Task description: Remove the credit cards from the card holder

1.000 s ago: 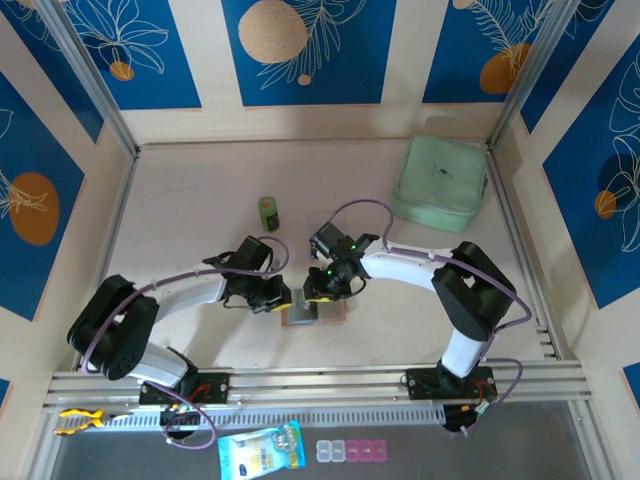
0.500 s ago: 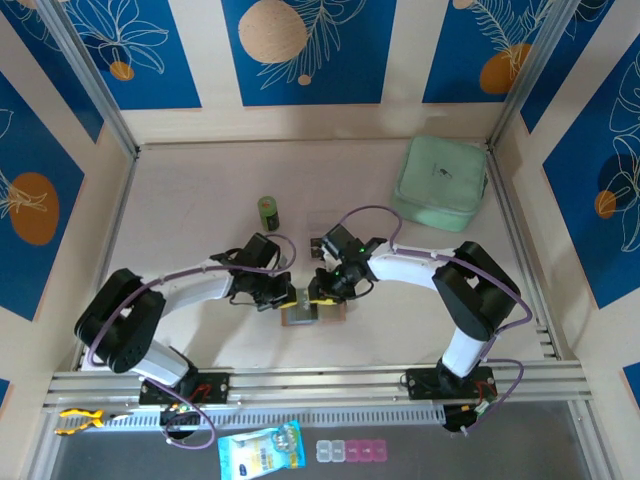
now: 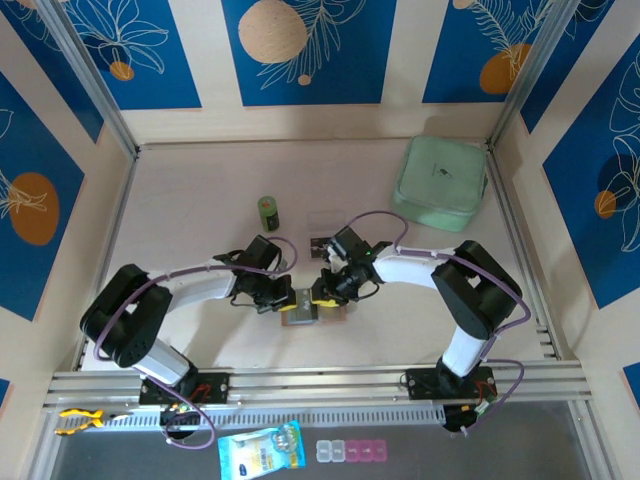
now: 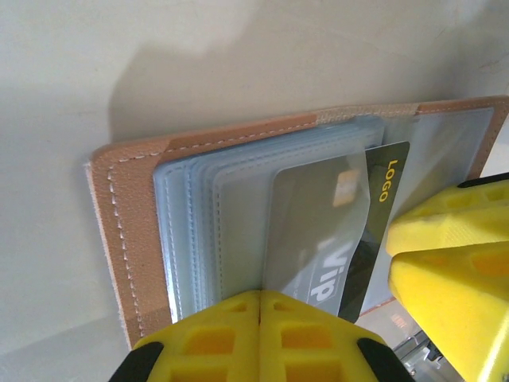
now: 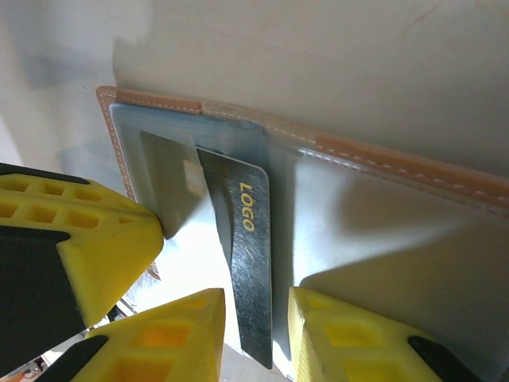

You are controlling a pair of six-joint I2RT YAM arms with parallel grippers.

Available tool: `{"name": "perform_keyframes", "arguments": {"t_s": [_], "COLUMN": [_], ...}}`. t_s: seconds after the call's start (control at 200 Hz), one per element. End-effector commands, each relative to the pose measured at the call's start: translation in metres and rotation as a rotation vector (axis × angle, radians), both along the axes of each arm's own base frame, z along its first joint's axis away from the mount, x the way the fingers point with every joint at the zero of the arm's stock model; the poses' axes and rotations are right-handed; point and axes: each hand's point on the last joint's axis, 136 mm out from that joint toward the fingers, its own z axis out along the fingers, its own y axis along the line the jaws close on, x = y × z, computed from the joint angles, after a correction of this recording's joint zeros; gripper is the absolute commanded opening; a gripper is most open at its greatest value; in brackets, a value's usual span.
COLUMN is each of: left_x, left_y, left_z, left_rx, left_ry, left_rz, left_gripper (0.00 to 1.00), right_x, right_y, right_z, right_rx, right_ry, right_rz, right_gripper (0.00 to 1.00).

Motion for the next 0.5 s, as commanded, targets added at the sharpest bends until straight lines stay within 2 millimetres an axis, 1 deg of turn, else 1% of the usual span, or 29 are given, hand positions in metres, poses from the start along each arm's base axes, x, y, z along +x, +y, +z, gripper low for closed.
{"name": "perform_keyframes", "arguments": {"t_s": [0.0, 0.115, 0.28, 0.495], "left_x": [-0.0131, -0.0132, -0.0130, -0.0141], "left_y": [0.0102, 0.0109, 0.0117, 0.0123], "left_z": [-0.0174, -0.0174, -0.0176, -0.0180], "left_rx": [0.060, 0.063, 0.067, 0.069], "left_ry": [0.046, 0.046, 0.046, 0.049], "left_rz": [-0.015, -0.013, -0.011, -0.010], "left_gripper": [0.02, 0.02, 0.02, 0.02], "right_x": [-0.0045, -0.0049, -0.0059, -0.0064], "right_y": [0.0017, 0.0057, 0.0073, 0.0105], "right_z": [-0.0005, -0.0003, -0.0060, -0.0040], "right_rx": [0.034, 0.068, 0.082, 0.106], "right_ry": [0.040, 0.045, 0.074, 0.076], "right_rz": [-0.004, 0.005, 0.006, 0.016], "right_gripper": [0.29, 0.29, 0.28, 0.28]}}
